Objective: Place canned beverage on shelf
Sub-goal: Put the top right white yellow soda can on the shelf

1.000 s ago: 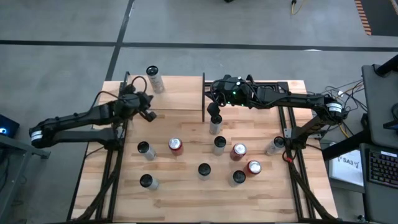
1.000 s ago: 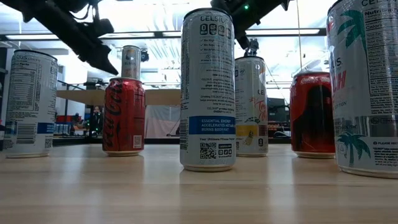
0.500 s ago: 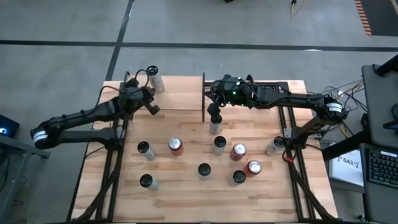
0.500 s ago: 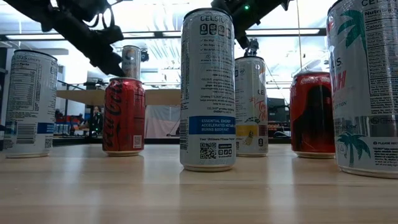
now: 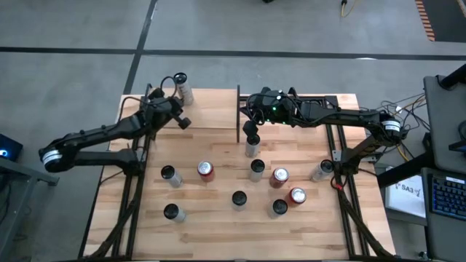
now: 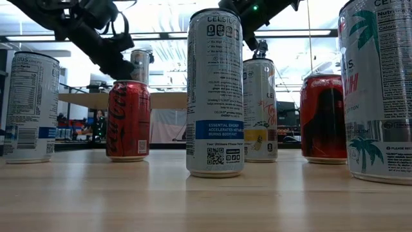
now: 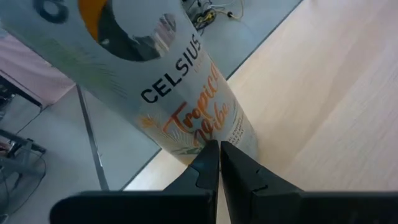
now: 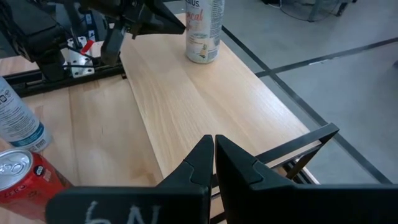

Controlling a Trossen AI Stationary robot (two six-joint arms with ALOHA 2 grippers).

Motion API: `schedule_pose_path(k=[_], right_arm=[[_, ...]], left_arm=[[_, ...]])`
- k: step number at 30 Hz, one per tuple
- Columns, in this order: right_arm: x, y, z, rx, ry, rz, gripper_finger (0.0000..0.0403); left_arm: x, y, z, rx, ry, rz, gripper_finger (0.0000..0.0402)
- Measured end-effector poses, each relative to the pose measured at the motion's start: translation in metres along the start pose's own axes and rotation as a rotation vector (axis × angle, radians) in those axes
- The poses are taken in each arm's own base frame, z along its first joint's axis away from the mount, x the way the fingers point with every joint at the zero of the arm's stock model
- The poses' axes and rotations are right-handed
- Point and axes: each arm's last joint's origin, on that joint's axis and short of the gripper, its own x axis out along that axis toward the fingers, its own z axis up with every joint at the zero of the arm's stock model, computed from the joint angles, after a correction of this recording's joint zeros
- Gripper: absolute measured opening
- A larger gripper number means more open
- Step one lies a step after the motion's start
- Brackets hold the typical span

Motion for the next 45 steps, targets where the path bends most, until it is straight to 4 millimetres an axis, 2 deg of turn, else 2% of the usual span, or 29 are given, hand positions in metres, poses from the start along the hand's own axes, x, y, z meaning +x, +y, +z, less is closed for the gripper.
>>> schedule_pose_path(k=[4, 9, 12, 14, 17, 21, 39, 45], right_arm=[[0.0, 0.0, 0.0, 0.004, 0.003, 0.0, 0.0009], [0.0, 0.002, 0.0, 0.054, 0.005, 0.021, 0.0009], [-0.001, 0.008, -0.002, 0.066, 0.017, 0.037, 0.0009], [-0.002, 0.012, -0.003, 0.063, 0.025, 0.047, 0.0009], [-0.003, 0.016, -0.002, 0.058, 0.017, 0.058, 0.0009], [-0.003, 0.016, -0.002, 0.07, 0.015, 0.057, 0.0009], [-0.003, 0.016, -0.002, 0.063, 0.018, 0.056, 0.0009], [-0.003, 0.016, -0.002, 0.056, 0.018, 0.056, 0.0009]], left_arm=[[-0.002, 0.002, 0.0, -0.054, 0.005, 0.037, 0.0], [-0.015, 0.009, 0.0, -0.143, -0.015, 0.052, 0.0], [-0.024, 0.009, 0.0, -0.143, -0.072, -0.096, 0.0], [-0.025, 0.006, -0.002, -0.084, -0.111, -0.199, 0.0], [-0.02, 0.005, -0.004, -0.019, -0.157, -0.176, 0.0], [-0.012, 0.007, -0.004, -0.015, -0.171, -0.142, 0.0], [0.012, 0.009, -0.003, -0.072, -0.165, -0.082, 0.0], [0.013, 0.008, -0.003, -0.1, -0.164, -0.084, 0.0]])
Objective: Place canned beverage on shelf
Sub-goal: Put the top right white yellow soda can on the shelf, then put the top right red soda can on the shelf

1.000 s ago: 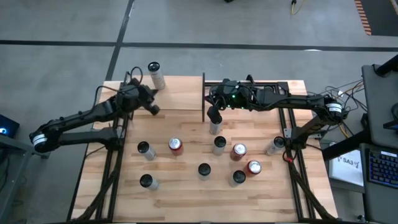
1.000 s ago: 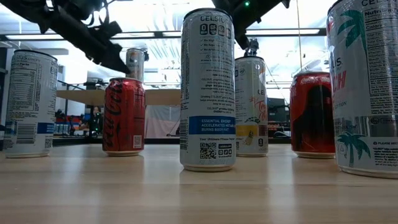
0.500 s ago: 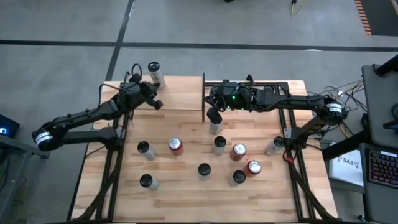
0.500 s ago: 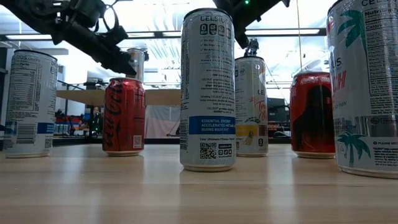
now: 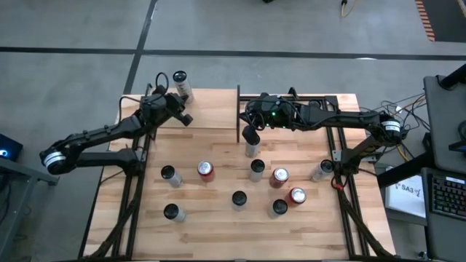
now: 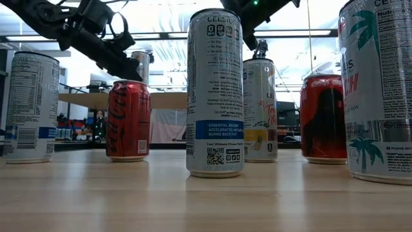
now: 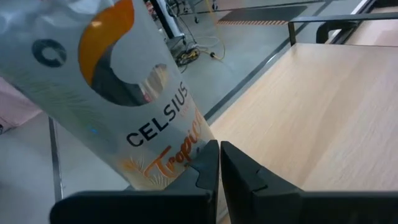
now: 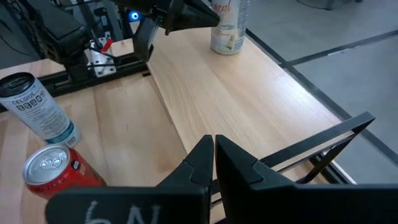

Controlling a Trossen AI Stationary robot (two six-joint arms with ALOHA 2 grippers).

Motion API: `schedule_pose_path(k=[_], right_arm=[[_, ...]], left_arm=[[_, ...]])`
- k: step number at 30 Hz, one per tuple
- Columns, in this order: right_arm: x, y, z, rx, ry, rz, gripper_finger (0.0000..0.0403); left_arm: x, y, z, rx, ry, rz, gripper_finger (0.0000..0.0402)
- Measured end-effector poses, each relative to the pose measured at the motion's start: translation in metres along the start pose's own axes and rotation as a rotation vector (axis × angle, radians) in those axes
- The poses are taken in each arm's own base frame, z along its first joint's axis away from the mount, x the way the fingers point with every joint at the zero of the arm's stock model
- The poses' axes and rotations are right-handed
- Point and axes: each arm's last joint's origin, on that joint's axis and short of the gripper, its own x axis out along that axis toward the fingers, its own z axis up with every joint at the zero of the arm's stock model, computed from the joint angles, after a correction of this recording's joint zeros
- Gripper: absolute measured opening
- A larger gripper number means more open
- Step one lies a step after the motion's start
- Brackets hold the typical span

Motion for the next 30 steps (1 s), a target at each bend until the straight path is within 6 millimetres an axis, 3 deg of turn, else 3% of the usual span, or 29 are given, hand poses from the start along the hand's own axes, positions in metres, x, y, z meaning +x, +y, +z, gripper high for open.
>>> schedule_pose_path(k=[19, 30], right_arm=[[-0.001, 0.007, -0.002, 0.03, 0.011, 0.019, 0.0009], [-0.002, 0.013, -0.002, 0.028, 0.011, 0.033, 0.0009]], left_arm=[[-0.057, -0.014, 0.021, -0.147, -0.173, -0.202, 0.0], [-0.073, -0.025, 0.026, -0.154, -0.23, -0.301, 0.0]])
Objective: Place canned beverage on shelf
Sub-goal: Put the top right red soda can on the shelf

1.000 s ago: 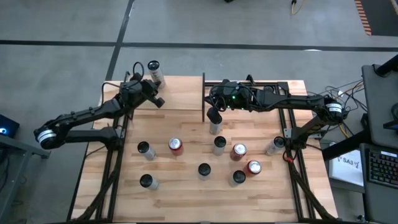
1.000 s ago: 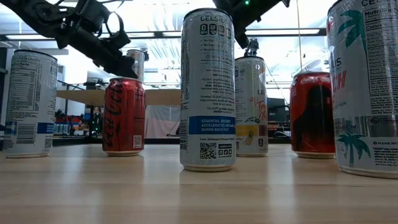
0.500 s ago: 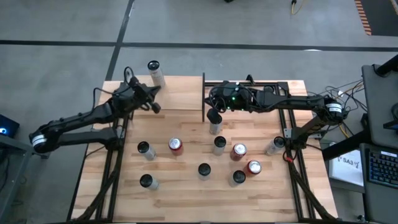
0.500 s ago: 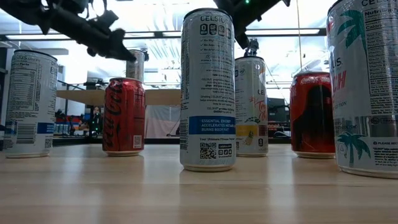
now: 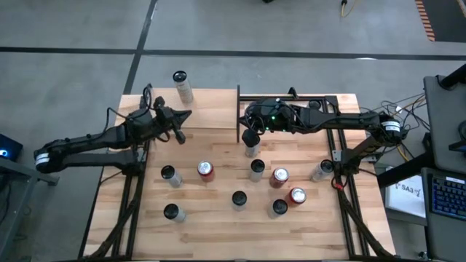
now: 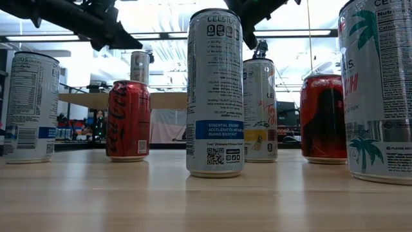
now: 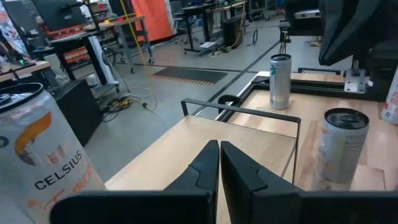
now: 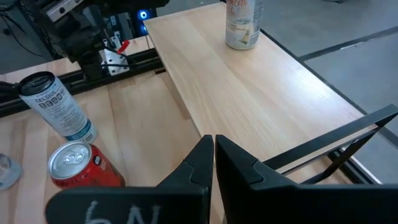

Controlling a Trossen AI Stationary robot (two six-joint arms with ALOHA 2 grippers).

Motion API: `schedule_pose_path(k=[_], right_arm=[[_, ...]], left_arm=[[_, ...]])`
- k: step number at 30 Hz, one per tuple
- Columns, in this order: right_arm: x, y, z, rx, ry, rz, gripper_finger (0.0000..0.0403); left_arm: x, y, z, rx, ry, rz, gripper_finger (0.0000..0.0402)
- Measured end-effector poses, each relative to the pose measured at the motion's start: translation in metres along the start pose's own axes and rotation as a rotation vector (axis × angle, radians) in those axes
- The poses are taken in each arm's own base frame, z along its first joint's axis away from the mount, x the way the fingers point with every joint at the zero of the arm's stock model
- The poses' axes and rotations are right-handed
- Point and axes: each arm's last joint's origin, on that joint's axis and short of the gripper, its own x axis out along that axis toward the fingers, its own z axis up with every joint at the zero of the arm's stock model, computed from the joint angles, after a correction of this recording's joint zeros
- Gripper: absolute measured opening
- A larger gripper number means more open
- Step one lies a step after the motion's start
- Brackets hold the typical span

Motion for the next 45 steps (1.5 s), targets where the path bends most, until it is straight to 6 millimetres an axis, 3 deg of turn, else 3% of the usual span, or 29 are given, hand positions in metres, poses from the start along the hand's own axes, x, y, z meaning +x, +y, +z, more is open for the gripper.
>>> schedule_pose_path(k=[7, 15, 25, 31, 36, 41, 45], right_arm=[[-0.001, 0.005, -0.001, 0.043, 0.004, 0.025, 0.0009], [-0.009, 0.021, 0.002, 0.198, 0.09, 0.264, 0.0009], [-0.041, 0.068, 0.015, 0.282, 0.222, 0.37, 0.0009], [-0.055, 0.085, 0.015, 0.423, 0.309, 0.373, 0.0009], [-0.063, 0.092, -0.004, 0.589, 0.514, 0.266, 0.0009], [-0.079, 0.087, -0.032, 0.707, 0.782, 0.006, 0.0009], [-0.09, 0.077, -0.045, 0.74, 0.902, -0.203, 0.0009]], left_arm=[[0.0, -0.001, 0.0, -0.007, 0.0, -0.013, 0.0], [0.001, -0.006, 0.0, -0.03, -0.005, -0.125, 0.0], [0.006, -0.008, -0.004, -0.034, 0.029, -0.13, 0.0], [0.005, -0.007, -0.003, -0.036, 0.021, -0.129, 0.0], [0.003, -0.009, -0.001, -0.074, -0.001, -0.215, 0.0], [0.003, -0.014, 0.005, -0.119, -0.071, -0.381, 0.0], [0.002, -0.016, 0.012, -0.137, -0.139, -0.489, 0.0]])
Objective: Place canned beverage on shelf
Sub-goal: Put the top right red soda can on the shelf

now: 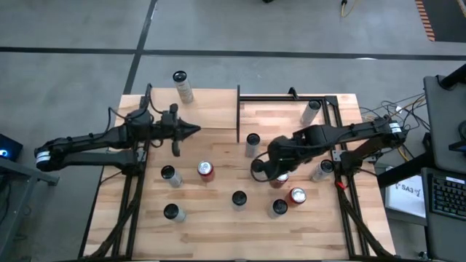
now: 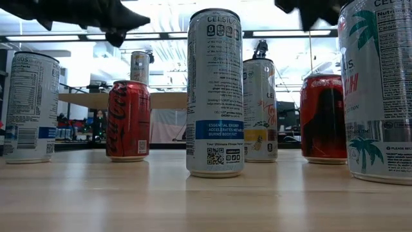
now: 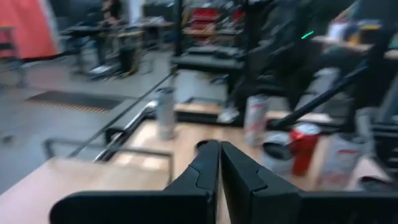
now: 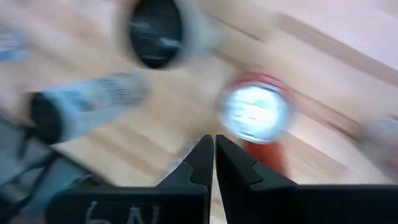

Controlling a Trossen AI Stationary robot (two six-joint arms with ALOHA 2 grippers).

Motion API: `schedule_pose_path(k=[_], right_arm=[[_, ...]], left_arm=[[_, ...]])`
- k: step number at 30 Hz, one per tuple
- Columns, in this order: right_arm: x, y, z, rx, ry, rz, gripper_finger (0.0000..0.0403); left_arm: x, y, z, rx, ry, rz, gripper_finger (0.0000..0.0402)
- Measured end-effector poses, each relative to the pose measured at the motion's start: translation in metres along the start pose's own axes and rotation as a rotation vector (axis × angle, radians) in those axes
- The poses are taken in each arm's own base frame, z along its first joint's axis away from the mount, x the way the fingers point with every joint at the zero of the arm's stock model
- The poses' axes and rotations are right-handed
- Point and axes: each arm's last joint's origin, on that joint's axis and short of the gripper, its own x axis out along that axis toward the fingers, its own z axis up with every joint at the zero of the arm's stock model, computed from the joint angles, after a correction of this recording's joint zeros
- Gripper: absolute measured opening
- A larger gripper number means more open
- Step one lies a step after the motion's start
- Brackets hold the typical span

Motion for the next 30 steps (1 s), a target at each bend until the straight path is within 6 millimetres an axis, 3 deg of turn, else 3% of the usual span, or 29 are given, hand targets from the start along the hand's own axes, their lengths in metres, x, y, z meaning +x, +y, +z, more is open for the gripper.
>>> schedule_pose_path(k=[5, 16, 20, 30], right_arm=[[-0.001, -0.011, -0.003, 0.021, 0.032, -0.113, 0.0009], [0.009, -0.006, -0.002, -0.072, 0.025, -0.14, 0.0028], [0.018, -0.002, 0.0, -0.072, 0.035, -0.167, 0.0082], [0.035, 0.003, 0.002, -0.089, 0.078, -0.204, 0.028]], left_arm=[[0.001, -0.002, 0.006, -0.017, -0.059, -0.077, 0.0], [0.005, -0.005, 0.006, -0.026, -0.068, -0.096, 0.0], [0.004, -0.005, 0.007, -0.02, -0.083, -0.096, 0.0], [0.002, -0.005, 0.009, 0.002, -0.092, -0.087, 0.0]])
